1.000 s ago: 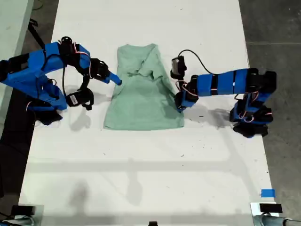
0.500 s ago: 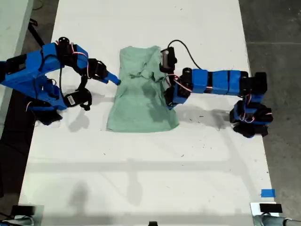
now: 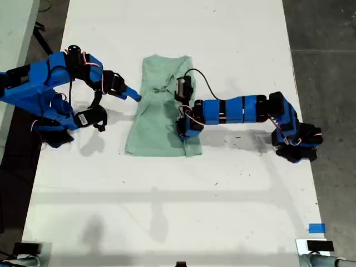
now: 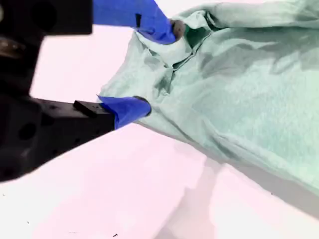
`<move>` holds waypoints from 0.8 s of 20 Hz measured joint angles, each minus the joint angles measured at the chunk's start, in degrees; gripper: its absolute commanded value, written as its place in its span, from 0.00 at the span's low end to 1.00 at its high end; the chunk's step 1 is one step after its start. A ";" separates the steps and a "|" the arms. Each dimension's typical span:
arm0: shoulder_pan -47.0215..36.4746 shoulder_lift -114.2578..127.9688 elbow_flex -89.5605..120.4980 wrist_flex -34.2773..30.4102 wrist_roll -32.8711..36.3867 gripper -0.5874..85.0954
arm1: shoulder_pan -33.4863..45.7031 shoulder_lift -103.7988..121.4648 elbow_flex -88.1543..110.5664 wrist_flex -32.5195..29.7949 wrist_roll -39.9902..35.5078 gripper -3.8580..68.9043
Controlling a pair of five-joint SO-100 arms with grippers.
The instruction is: Fold t-shirt
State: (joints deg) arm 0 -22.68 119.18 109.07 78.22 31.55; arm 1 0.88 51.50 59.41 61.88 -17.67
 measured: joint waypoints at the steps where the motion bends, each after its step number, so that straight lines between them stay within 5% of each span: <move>1: 0.00 0.00 0.09 0.00 0.00 0.29 | 0.00 -1.49 -2.20 -0.70 0.97 0.44; 2: 0.00 0.18 0.35 0.00 -0.09 0.29 | 0.00 -2.02 -3.78 -0.79 1.05 0.53; 12: 2.55 3.08 7.29 -1.49 -6.42 0.29 | 4.57 17.23 -8.96 24.70 -4.39 0.40; 16: 7.29 2.72 13.80 -5.71 -12.30 0.29 | 6.94 23.12 -6.50 27.16 -5.71 0.37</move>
State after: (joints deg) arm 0 -15.38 121.90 122.87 72.51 19.25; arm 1 7.82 74.62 52.91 89.03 -23.38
